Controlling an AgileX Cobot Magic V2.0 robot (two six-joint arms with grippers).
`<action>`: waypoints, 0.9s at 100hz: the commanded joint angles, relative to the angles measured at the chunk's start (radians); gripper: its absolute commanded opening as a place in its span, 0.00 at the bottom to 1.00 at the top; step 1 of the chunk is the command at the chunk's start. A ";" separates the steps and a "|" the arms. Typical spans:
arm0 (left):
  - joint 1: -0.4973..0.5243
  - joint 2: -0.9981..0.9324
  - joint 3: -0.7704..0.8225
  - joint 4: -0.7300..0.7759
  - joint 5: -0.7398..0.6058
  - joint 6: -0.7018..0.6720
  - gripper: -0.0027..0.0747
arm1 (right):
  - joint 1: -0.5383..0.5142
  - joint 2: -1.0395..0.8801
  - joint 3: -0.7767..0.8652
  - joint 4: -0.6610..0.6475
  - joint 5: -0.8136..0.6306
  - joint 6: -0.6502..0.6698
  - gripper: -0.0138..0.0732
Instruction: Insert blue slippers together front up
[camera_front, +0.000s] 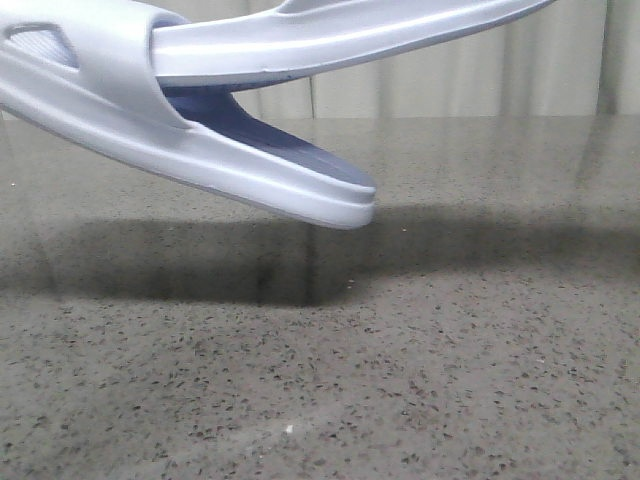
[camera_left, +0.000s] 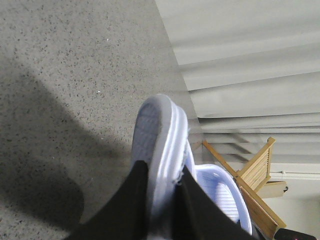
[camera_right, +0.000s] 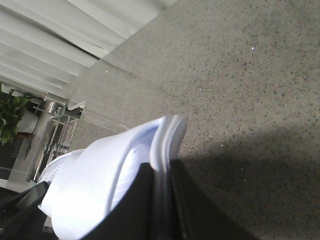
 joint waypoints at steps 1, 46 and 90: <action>-0.006 0.015 -0.032 -0.110 0.106 -0.004 0.07 | 0.009 -0.010 -0.032 0.063 0.170 -0.033 0.04; -0.006 0.025 -0.032 -0.401 0.220 0.124 0.07 | 0.009 -0.010 -0.032 0.068 0.224 -0.065 0.04; -0.006 0.025 -0.034 -0.418 0.251 0.126 0.07 | 0.009 -0.010 -0.032 0.097 0.261 -0.106 0.04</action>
